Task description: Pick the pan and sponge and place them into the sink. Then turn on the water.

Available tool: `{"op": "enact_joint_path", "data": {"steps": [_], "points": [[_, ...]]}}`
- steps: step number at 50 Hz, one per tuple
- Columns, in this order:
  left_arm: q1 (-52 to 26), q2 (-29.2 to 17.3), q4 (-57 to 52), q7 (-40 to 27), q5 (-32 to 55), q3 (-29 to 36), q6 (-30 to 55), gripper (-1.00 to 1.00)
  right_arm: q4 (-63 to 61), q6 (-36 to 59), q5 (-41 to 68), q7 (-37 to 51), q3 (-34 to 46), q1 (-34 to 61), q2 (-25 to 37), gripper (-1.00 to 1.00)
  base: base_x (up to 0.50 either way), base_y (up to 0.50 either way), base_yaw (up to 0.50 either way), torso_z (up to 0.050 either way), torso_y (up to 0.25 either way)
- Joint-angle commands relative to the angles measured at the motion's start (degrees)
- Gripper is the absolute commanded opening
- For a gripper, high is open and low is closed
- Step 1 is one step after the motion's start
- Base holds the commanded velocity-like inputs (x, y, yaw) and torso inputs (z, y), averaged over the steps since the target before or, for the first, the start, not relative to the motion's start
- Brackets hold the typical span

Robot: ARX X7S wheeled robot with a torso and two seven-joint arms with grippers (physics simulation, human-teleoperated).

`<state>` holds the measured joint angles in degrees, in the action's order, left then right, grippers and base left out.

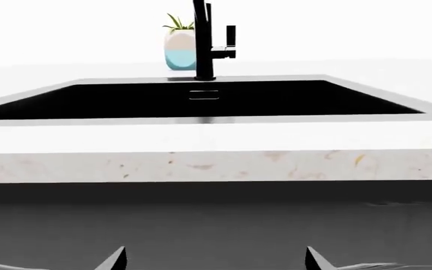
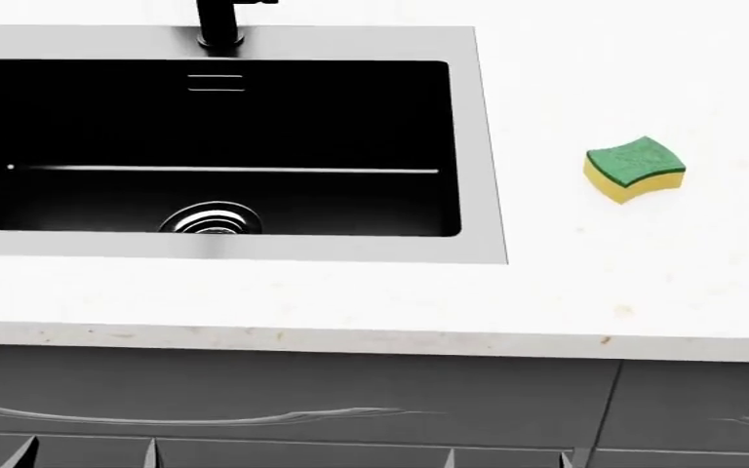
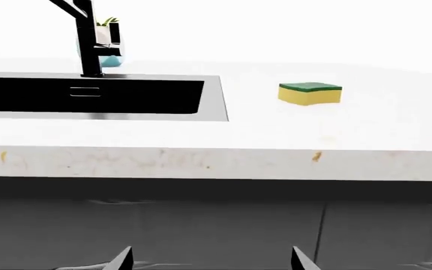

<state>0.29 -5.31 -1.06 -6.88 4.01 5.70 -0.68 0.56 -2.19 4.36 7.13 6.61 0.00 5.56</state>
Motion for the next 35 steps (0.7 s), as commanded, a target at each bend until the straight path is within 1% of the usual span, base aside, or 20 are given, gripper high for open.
{"op": "enact_joint_path", "data": {"steps": [1,8,10,12,14,21,22,23,25,26,27,28,30,31,33,34,35], "points": [[-0.24,-0.69,0.31,-0.80,0.65,0.95,-0.27,1.00,-0.02,-0.12,0.40,0.96,0.93,-0.03,0.68,1.00,0.00,0.00,0.00,0.050,0.000],[0.14,-1.30,-0.23,-0.97,1.16,1.39,-0.46,1.00,-0.02,-0.09,0.76,1.39,1.35,0.04,1.02,1.00,0.00,0.00,0.00,0.049,0.000],[0.54,-1.55,-0.74,-0.83,1.04,1.76,-1.25,1.00,-0.04,-0.07,0.94,1.50,1.42,0.03,1.12,1.00,0.00,0.00,0.00,0.000,0.000],[0.18,-1.90,-0.87,-1.49,-0.01,2.30,1.92,1.00,-0.01,-0.04,1.06,1.60,1.53,0.07,1.20,1.00,0.00,0.00,0.00,0.000,0.000],[0.55,-1.89,-1.15,-1.02,1.30,1.87,-0.07,1.00,-0.07,-0.01,1.18,1.70,1.63,0.03,1.30,1.00,0.00,0.00,0.00,0.000,0.000],[0.79,-2.11,-1.71,-0.61,3.10,1.94,-0.13,1.00,-0.77,0.38,1.15,2.33,2.01,-0.02,1.74,1.00,0.00,0.00,0.00,0.000,0.000],[0.83,-2.30,-3.76,-1.97,1.56,2.32,2.35,1.00,-2.98,-0.36,4.71,1.60,0.25,-0.56,1.67,1.00,0.00,0.00,0.00,0.000,0.000],[0.60,-1.71,-5.09,-2.14,4.08,1.23,4.72,1.00,-3.88,1.10,4.05,1.94,0.39,-0.09,2.28,1.00,0.00,0.00,0.00,0.000,0.000],[-0.56,-2.67,-8.55,-2.48,4.37,1.51,10.28,1.00,-7.89,4.79,4.24,2.78,-0.01,0.49,3.03,1.00,0.00,0.00,0.00,0.000,0.000],[-1.12,-3.03,-11.60,-2.63,5.57,1.11,13.90,1.00,-11.01,7.57,3.83,3.17,0.07,1.11,3.85,1.00,0.00,0.00,0.00,0.000,0.000],[-2.76,-4.20,-17.18,-2.82,5.99,1.72,20.42,1.00,-15.71,13.07,4.50,3.13,0.36,2.46,4.75,1.00,0.00,0.00,0.00,0.000,0.000],[-3.43,-4.48,-20.38,-1.52,8.90,1.04,22.68,1.00,-17.87,16.72,5.01,2.81,0.73,3.69,5.41,1.00,0.00,0.00,0.00,0.000,0.000],[-6.50,-5.08,-25.14,-3.70,9.43,0.47,30.49,1.00,-22.92,22.44,3.56,4.71,0.81,5.94,6.31,1.00,0.00,0.00,0.00,0.000,0.000],[-6.64,-6.01,-27.92,-3.23,10.96,-0.50,32.70,1.00,-25.00,25.43,5.10,3.26,1.21,7.46,6.96,1.00,0.00,0.00,0.00,0.000,0.000],[-8.66,-6.86,-30.75,-3.95,12.31,-1.95,37.16,1.00,-28.60,30.56,8.50,2.91,-0.79,10.22,7.33,1.00,0.00,0.00,0.00,0.000,0.000],[-9.19,-7.55,-33.26,-4.23,14.13,-4.14,39.95,1.00,-30.79,33.59,11.17,2.83,-2.95,12.12,7.53,1.00,0.00,0.00,0.00,0.000,0.000],[-10.86,-8.25,-35.39,-4.70,14.61,-4.27,42.74,1.00,-33.08,36.63,11.07,3.86,-3.68,13.72,8.52,1.00,0.00,0.00,0.00,0.000,0.000]]}}
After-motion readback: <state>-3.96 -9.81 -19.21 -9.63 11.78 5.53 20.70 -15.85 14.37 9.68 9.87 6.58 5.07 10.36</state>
